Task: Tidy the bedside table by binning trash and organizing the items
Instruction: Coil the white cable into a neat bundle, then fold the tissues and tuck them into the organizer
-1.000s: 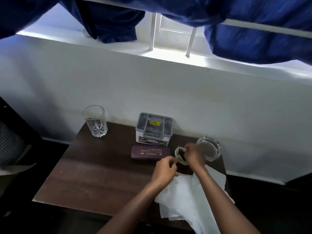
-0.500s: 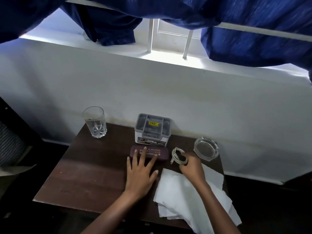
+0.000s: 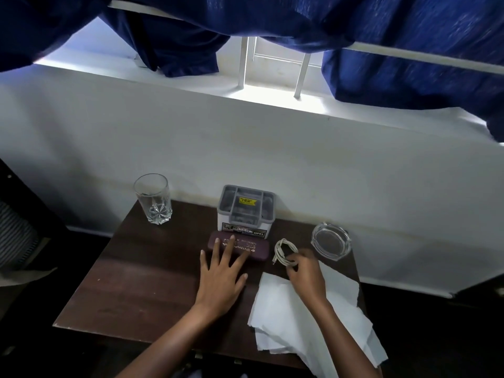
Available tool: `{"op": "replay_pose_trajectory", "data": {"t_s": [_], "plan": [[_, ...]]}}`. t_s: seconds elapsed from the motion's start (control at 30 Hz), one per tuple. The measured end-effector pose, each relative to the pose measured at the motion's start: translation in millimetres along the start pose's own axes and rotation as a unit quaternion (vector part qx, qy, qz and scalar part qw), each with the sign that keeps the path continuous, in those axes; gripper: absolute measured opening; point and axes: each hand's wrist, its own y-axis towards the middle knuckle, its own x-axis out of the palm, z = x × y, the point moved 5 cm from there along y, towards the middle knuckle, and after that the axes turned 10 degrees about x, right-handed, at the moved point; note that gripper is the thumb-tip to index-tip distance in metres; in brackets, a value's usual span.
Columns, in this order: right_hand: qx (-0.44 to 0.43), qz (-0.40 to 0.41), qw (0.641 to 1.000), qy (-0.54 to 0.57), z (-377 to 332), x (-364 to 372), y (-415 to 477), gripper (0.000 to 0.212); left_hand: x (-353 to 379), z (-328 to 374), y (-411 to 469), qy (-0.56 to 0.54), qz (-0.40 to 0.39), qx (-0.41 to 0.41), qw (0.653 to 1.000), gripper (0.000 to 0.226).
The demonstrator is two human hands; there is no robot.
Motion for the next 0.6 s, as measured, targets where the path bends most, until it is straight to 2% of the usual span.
{"op": "replay_pose_trajectory", "data": {"t_s": [0.1,0.2,0.27,0.37,0.47,0.6], "plan": [[-0.011,0.002,1.0,0.011,1,-1,-2,0.027,0,1,0,-0.007,0.004,-0.007,1.0,0.052],[-0.006,0.023,0.996,0.081,1,-17,-8,0.028,-7,5,-4,-0.021,0.045,-0.01,0.999,0.054],[0.037,0.077,0.982,0.166,9,-38,-18,0.023,-11,9,-16,-0.067,0.075,-0.023,0.995,0.059],[0.142,0.127,0.941,0.278,32,-63,-45,0.021,-15,14,-45,-0.142,0.112,-0.057,0.982,0.057],[0.185,0.106,0.927,0.307,39,-72,-76,0.018,-15,21,-68,-0.134,0.094,-0.045,0.985,0.053],[0.157,0.053,0.941,0.296,28,-76,-112,0.019,-36,37,-88,-0.148,0.059,-0.033,0.987,0.036]]}}
